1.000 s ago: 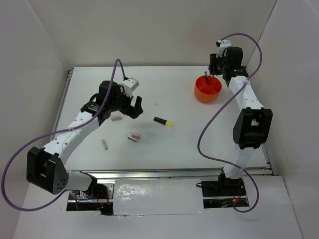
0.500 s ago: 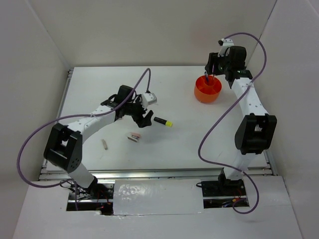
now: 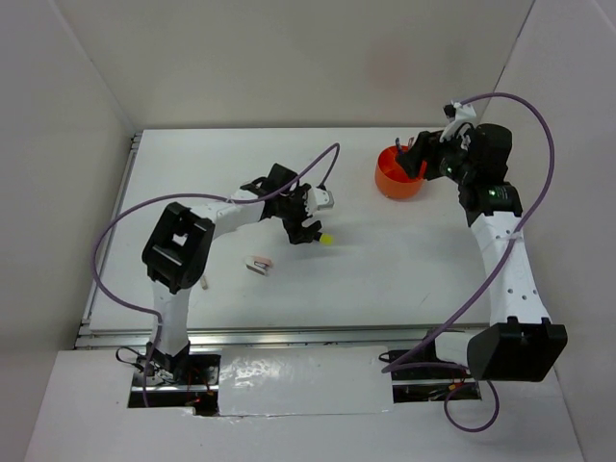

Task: Sort the stationery into containers
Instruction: Pick up the pen from the center of the board.

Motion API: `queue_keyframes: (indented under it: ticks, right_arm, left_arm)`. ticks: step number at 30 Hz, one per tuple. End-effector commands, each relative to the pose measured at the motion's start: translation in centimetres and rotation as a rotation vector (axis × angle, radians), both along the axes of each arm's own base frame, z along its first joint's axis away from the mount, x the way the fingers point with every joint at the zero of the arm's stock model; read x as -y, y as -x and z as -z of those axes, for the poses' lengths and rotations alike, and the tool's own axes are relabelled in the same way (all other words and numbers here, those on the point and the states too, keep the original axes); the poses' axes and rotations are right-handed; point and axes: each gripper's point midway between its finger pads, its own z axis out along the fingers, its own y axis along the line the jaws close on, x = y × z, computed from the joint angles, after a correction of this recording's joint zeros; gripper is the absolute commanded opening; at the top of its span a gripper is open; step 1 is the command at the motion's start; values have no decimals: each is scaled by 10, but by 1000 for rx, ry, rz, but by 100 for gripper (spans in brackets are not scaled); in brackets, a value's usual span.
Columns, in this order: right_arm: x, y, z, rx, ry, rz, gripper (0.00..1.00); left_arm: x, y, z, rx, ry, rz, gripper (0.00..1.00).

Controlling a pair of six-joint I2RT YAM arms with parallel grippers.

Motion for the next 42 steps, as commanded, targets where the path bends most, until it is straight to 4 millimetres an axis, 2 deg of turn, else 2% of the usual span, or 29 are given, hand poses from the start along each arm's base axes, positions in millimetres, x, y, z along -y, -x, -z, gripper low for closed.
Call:
queue_keyframes:
  ticks: [1,4,11,13,14,18,21,24,27,28,29,30,31,32,33,37,38,39,42]
  right_arm:
    - [-2,19,4,-27,-15,-33,69]
    - [3,24,4,-26,-20,-29,69]
    - [0,27,10,-64,-59,-63,68]
    - [-2,28,11,-81,-81,-68,68]
    - [-3,27,11,-89,-89,-72,68]
    - [-6,29,19,-138,-140,-72,68]
    - [-7,29,26,-172,-180,-58,68]
    - [-4,29,34,-212,-233,-5,68]
    - [-3,30,53,-294,-326,41,68]
    - [-5,31,59,-322,-351,43,68]
    - [-7,31,62,-350,-393,53,68]
    - [-9,33,73,-388,-420,58,68]
    - [-12,34,77,-413,-444,48,68]
    - [-17,34,80,-435,-470,43,68]
    - [-21,34,88,-467,-483,40,68]
    - [-48,39,99,-540,-493,-21,73]
    - [-61,43,98,-549,-483,-56,73]
    - [-63,42,100,-554,-478,-58,73]
    - [-95,56,106,-589,-428,-150,74]
  left_arm:
    - [10,-20,-2,86,7,68,99]
    - [9,-23,12,85,-28,89,95]
    - [10,-5,28,71,-112,158,85]
    - [11,1,31,56,-142,164,79]
    - [8,11,37,10,-167,168,76]
    - [9,27,41,-60,-207,142,52]
    - [11,40,39,-108,-201,111,45]
    - [13,47,28,-160,-155,53,35]
    - [19,47,6,-187,-84,-19,25]
    - [22,46,-12,-185,-41,-64,21]
    - [21,49,-16,-192,-22,-88,19]
    - [26,44,-41,-139,41,-104,18]
    - [25,48,-46,-156,62,-147,17]
    - [26,48,-55,-140,89,-163,17]
    - [29,49,-75,-108,130,-172,17]
    - [40,55,-110,-93,197,-204,16]
    - [43,59,-114,-102,207,-195,16]
    - [45,61,-123,-110,224,-204,16]
    - [45,64,-134,-117,255,-218,15]
